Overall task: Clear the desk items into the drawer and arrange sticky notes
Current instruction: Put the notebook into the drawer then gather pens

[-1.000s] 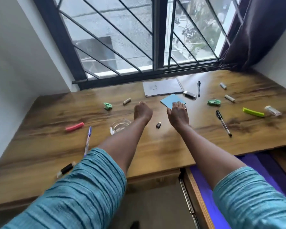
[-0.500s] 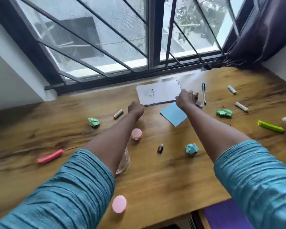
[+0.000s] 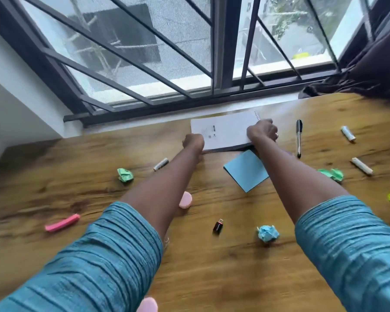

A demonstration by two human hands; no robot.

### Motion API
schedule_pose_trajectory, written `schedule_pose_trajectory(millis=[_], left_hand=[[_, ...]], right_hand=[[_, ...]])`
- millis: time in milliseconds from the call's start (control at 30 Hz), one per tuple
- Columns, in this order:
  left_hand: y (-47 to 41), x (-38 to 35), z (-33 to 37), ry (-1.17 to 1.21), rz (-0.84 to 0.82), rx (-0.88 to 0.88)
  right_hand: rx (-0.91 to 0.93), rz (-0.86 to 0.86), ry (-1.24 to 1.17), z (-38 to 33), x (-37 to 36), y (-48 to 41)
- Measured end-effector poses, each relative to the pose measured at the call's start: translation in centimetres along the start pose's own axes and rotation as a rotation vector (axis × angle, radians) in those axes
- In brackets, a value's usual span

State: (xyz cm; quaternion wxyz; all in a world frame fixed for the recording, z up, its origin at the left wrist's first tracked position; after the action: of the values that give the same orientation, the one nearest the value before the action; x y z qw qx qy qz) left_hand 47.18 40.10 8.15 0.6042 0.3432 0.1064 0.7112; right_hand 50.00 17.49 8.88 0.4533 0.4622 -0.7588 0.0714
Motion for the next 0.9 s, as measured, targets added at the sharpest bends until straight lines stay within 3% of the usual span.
schedule_pose_trajectory(millis=[133, 233, 367, 500, 633, 733, 800, 900], left_hand=[[0.0, 0.2, -0.9, 0.143, -0.022, 0.015], [0.3, 0.5, -0.9, 0.076, -0.033, -0.057], [2.7, 2.5, 0.3, -0.291, 0.105, -0.214], [8.1, 4.8, 1.7, -0.551, 0.265, -0.517], [14.3, 7.6, 1.0, -0.787, 0.593, -0.806], [19.3, 8.5, -0.2, -0.840, 0.775, -1.129], [22.2, 8.9, -1.5, -0.751, 0.766, -1.210], [26.1, 9.6, -3.1, -0.608, 0.717, -1.145]], right_hand=[[0.060, 0.029, -0.269, -1.3, 1.9, 0.4], [0.049, -0.082, -0.591, -2.7, 2.8, 1.6], [0.069, -0.231, -0.871, -4.1, 3.7, 4.1], [0.153, -0.310, -1.046, -5.4, 5.5, 9.3], [0.277, -0.376, -1.117, -6.0, 7.9, 16.9], [0.323, -0.378, -1.133, -5.3, 9.3, 22.4], [0.352, -0.384, -1.149, -4.4, 10.1, 26.1], [0.408, -0.395, -1.134, -3.2, 11.2, 30.7]])
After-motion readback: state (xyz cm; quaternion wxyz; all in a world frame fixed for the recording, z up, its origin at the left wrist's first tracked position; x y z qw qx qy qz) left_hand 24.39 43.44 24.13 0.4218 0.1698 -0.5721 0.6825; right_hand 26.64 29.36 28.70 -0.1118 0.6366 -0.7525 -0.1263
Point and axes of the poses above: each hand's wrist, its own y-axis away from the middle knuckle, its own x-axis out of the back of the hand, z = x × y, the point moved 7 cm from there along -y, towards the middle knuckle, and after that the axes turned 4 degrees about -z, right-handed, at the moved point
